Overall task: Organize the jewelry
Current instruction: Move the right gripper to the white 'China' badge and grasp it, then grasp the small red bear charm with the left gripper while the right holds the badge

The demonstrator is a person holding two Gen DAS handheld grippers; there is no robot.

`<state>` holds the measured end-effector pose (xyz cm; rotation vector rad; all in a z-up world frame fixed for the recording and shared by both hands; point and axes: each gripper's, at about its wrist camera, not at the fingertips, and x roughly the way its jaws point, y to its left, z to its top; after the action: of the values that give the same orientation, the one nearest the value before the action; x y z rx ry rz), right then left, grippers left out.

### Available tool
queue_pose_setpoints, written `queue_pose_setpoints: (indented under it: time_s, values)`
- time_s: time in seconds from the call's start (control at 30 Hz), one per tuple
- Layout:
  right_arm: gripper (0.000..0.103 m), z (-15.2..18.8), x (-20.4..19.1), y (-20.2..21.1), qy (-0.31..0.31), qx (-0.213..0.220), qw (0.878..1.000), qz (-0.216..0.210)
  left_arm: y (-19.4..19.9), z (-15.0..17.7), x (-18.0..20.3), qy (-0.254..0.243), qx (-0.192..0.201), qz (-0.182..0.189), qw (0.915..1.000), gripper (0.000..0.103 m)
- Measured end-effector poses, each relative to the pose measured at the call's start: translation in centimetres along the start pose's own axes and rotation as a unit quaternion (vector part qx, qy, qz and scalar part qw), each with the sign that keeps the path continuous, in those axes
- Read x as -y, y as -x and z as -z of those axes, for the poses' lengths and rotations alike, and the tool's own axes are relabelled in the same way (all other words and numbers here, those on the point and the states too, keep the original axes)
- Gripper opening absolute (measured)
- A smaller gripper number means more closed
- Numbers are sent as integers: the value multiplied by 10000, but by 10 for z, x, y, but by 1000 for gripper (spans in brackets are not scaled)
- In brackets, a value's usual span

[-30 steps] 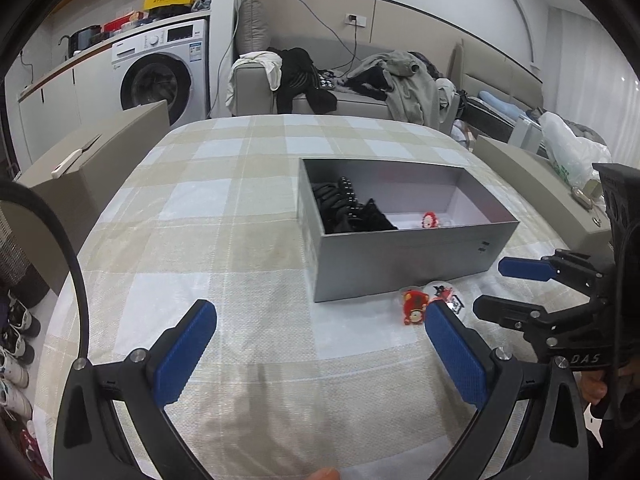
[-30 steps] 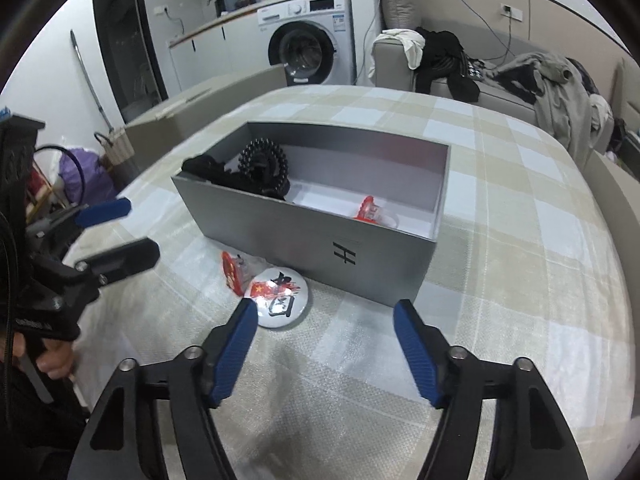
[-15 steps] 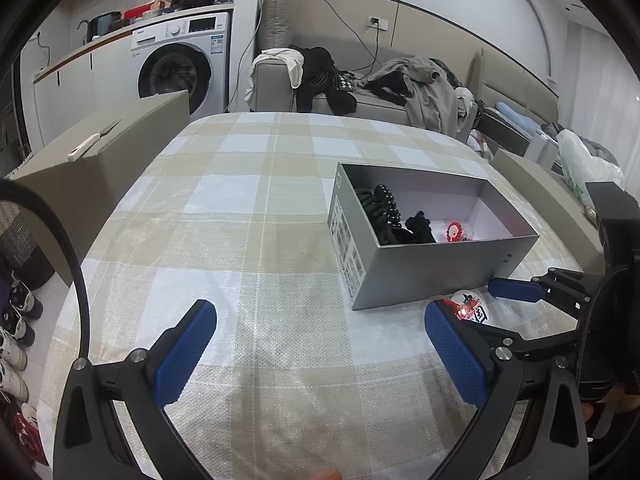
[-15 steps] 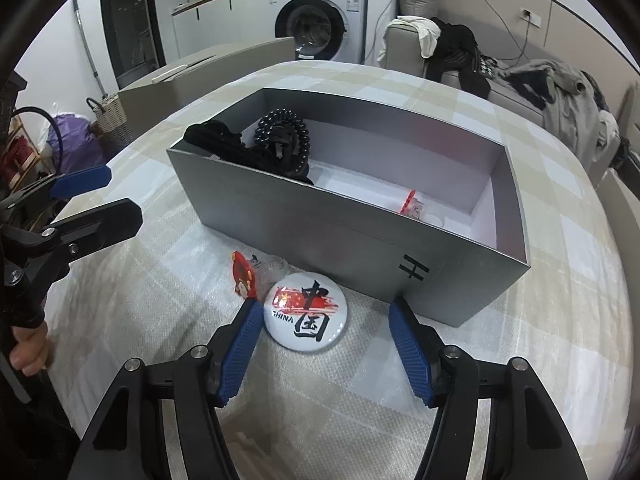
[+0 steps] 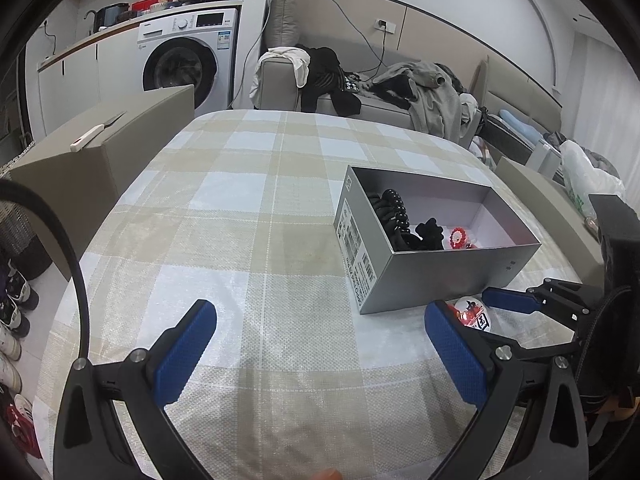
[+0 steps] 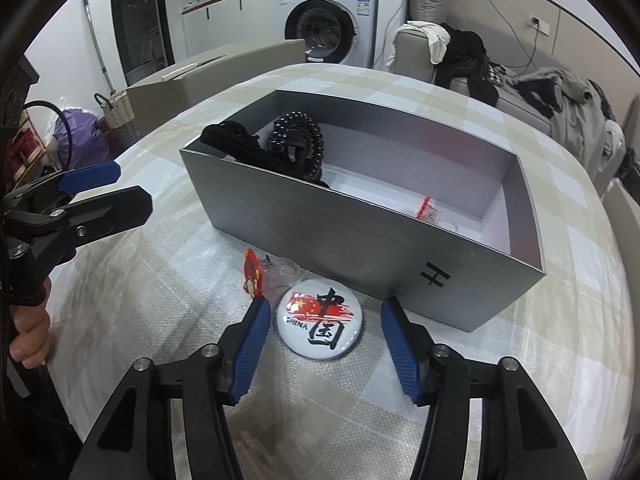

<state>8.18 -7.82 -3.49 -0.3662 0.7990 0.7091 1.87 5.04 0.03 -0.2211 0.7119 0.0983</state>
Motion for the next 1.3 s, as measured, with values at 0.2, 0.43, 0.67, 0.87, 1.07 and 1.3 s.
queue_pose_setpoints:
  time_s: [0.2,0.43,0.67,0.87,1.07,1.3]
  values:
    - [42,4,0,2,5,51,9999,-107,-1,0,1,-30,-43,34,10000,101]
    - [42,20,30,33,-531,471,9965,-449,-2,1,8,-172,-70,97,9998,101]
    - [42,33,58,65,-971,906,9899,-490,-4,7,31,-560,-175,427,9974,92]
    - [42,41,59,68,-1034,902,9895,-459,-12,11,48,-895,-344,790,9923,74]
    - [42,41,57,70,-982,926,9898,-448,-20,7,62,-1113,-439,896,9888,59]
    - [42,41,61,71,-1025,945,9892,-459,-38,11,71,-1251,-863,763,9854,38]
